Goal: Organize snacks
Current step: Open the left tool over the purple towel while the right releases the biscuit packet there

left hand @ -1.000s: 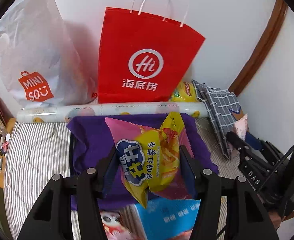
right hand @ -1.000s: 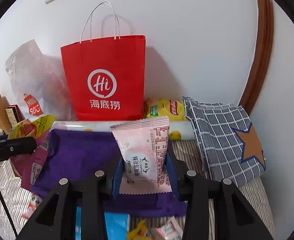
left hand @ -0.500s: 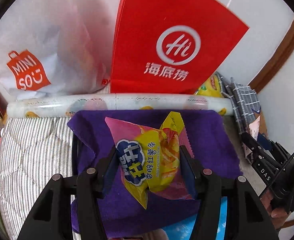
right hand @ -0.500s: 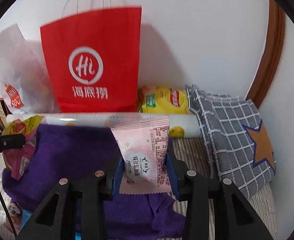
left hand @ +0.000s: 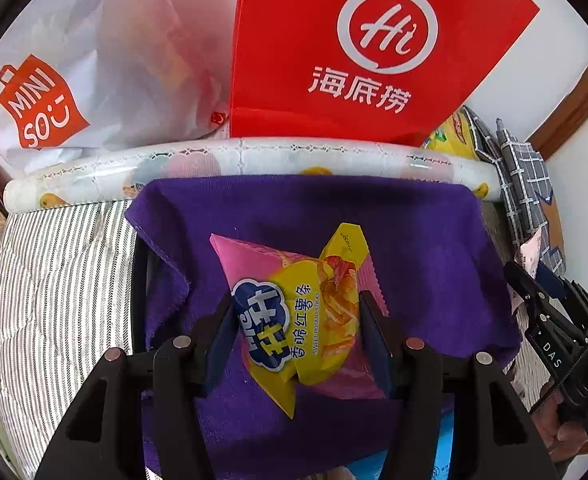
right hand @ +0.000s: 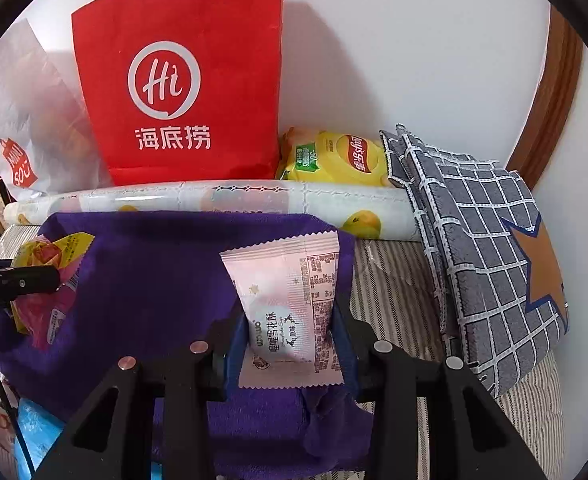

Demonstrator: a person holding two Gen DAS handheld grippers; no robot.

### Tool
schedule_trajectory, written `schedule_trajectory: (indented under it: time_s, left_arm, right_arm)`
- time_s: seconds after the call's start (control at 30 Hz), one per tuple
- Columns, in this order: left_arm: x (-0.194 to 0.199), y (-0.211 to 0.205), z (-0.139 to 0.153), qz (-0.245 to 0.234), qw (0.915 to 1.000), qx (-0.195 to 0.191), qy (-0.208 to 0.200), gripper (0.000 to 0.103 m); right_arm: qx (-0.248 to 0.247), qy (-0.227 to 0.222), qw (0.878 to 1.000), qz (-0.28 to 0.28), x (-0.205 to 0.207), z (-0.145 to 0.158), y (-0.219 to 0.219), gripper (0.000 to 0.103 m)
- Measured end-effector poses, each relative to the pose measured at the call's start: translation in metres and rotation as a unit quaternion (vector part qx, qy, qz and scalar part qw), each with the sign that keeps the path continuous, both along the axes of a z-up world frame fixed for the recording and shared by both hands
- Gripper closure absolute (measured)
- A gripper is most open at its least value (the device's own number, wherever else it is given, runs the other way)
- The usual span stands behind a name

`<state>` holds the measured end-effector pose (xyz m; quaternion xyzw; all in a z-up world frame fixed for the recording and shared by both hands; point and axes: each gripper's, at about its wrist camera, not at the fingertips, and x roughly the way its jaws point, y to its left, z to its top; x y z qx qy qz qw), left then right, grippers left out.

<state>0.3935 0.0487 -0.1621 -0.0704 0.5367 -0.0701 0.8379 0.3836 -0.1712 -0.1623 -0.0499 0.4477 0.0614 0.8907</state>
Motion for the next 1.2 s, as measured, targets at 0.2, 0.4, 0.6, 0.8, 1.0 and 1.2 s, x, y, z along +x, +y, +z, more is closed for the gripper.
schedule_trajectory:
  time_s: [0.2, 0.4, 0.6, 0.8, 1.0, 1.2]
  left_arm:
    - [0.001, -0.002, -0.005, -0.001, 0.9999, 0.000, 0.010, 0.045]
    - [0.002, -0.004, -0.009, -0.002, 0.9999, 0.002, 0.016, 0.045]
    - [0.003, -0.004, -0.013, 0.000, 0.9998, 0.005, 0.020, 0.045]
    - [0.003, -0.004, -0.015, 0.000, 0.9996, 0.006, 0.026, 0.045]
    - [0.004, -0.005, -0.016, -0.002, 0.9995, 0.008, 0.029, 0.045]
    - [0.005, -0.006, -0.017, -0.002, 0.9993, 0.007, 0.036, 0.038]
  right_arm:
    - [0.001, 0.004, 1.000, 0.002, 0.001, 0.000, 0.000, 0.064]
    - [-0.004, 0.007, 1.000, 0.007, 0.002, -0.003, 0.002, 0.064]
    - [-0.007, 0.007, 1.000, 0.007, 0.003, -0.004, 0.002, 0.064]
    - [-0.009, 0.008, 1.000, 0.006, 0.003, -0.005, 0.002, 0.063]
    - [-0.015, 0.012, 1.000, 0.005, 0.004, -0.009, 0.003, 0.064]
    - [-0.019, 0.010, 1.000, 0.005, 0.003, -0.009, 0.003, 0.062]
